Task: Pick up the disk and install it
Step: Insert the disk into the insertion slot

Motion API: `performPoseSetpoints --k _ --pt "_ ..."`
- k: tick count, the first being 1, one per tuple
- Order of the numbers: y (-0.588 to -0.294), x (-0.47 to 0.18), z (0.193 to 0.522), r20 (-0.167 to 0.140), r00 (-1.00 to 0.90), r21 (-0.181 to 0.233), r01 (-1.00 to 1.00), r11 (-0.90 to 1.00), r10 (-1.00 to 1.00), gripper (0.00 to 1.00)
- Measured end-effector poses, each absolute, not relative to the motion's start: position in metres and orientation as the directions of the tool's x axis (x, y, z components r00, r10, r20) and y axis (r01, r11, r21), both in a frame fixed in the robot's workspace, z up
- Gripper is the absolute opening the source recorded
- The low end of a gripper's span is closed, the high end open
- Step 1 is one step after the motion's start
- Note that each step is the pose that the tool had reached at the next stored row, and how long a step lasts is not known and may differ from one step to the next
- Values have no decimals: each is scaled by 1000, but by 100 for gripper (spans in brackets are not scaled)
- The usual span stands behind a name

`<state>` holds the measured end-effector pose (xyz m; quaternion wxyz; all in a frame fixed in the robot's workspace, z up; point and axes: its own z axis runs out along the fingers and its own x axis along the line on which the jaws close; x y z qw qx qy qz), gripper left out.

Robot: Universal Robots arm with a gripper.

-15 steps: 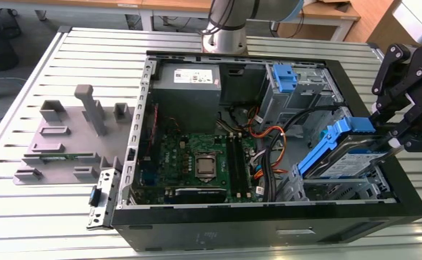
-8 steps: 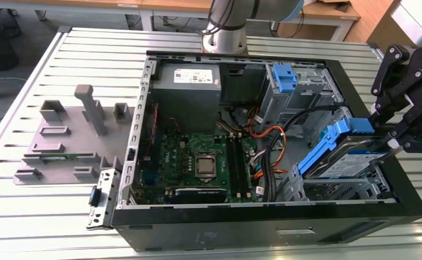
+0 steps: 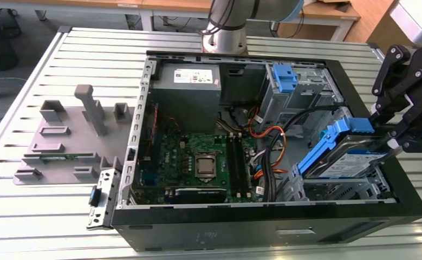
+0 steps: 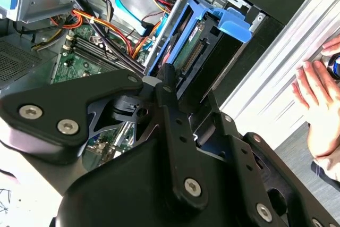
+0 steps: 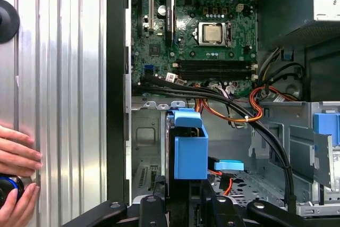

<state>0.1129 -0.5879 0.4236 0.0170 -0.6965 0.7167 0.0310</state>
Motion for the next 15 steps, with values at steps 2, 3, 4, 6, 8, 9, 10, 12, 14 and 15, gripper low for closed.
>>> performPoseSetpoints --k 2,3,4,6,8,9,10,12,14,15 --pt "-588 113 424 -67 -29 21 -999 28 -997 35" --pt "-588 113 423 -67 -29 21 -999 28 -997 35" --pt "-588 113 423 -68 -29 21 -999 28 -997 35" --pt "-588 113 420 -67 -29 21 -999 28 -997 35" --pt "-588 113 417 -67 -29 21 -999 28 -997 35" --pt "-588 113 415 -67 -29 21 -999 28 -997 35" --pt "-588 113 413 -67 -29 21 -999 28 -997 35" --pt "-588 113 410 -67 -29 21 -999 28 -997 35" --pt "-588 113 406 -67 -29 21 -999 28 -997 35" --pt "-588 113 404 -67 -29 21 -999 28 -997 35"
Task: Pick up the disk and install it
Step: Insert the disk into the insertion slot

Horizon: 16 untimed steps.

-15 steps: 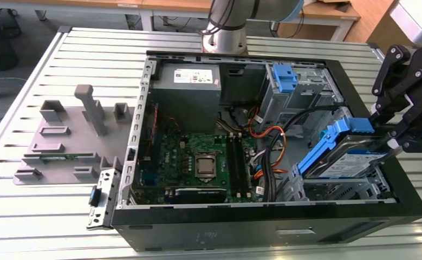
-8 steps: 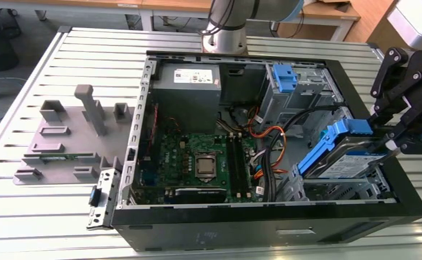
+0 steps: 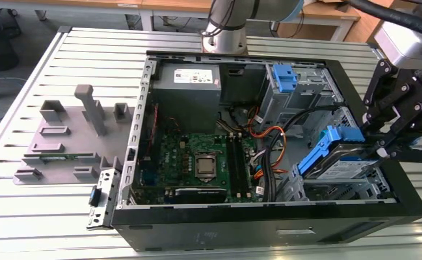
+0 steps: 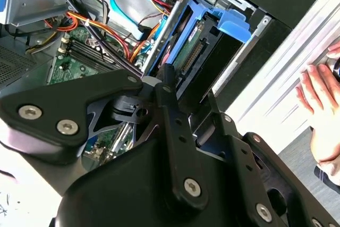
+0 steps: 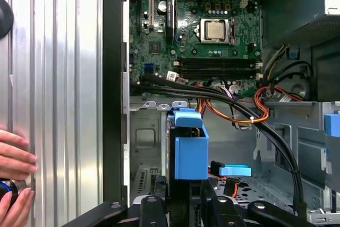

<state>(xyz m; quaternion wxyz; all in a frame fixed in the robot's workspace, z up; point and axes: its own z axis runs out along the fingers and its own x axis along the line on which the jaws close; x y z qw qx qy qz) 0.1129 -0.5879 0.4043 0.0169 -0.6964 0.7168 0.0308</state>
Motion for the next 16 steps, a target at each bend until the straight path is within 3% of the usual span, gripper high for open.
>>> performPoseSetpoints --k 16 --pt "-588 113 375 -67 -29 21 -999 28 -997 35"
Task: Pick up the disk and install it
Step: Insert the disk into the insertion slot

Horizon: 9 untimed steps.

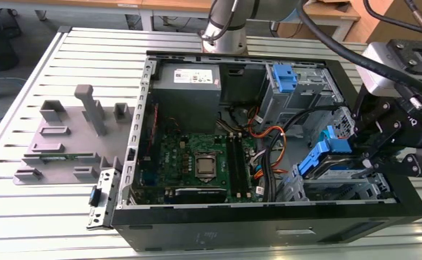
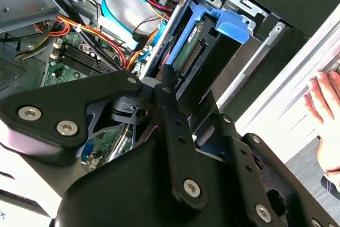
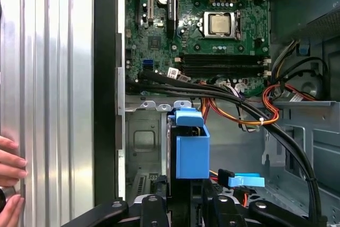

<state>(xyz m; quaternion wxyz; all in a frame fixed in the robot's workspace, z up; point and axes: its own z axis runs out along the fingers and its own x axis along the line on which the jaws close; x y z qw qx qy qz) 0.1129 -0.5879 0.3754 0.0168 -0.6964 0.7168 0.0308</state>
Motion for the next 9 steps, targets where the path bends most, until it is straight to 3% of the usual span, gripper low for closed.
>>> performPoseSetpoints --k 9 --pt "-588 113 361 -67 -29 21 -999 28 -997 35"
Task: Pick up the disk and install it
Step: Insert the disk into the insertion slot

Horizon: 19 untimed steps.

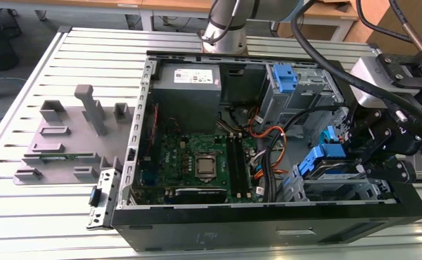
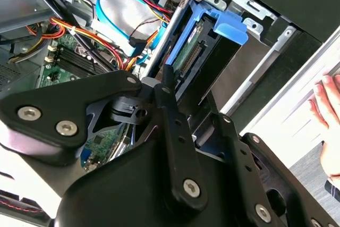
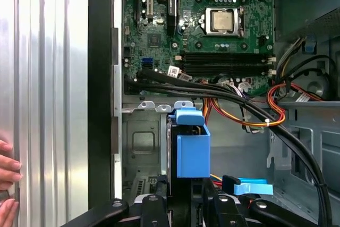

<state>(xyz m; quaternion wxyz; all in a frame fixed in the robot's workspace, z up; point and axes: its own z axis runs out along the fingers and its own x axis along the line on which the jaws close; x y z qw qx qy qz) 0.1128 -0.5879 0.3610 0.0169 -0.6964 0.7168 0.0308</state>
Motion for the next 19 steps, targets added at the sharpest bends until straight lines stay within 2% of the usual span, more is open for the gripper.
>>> performPoseSetpoints --k 9,10,19 --pt "-588 113 360 -68 -29 21 -999 28 -997 36" --pt "-588 113 361 -67 -29 21 -999 28 -997 42" --pt "-588 113 361 -67 -29 21 -999 28 -997 42"
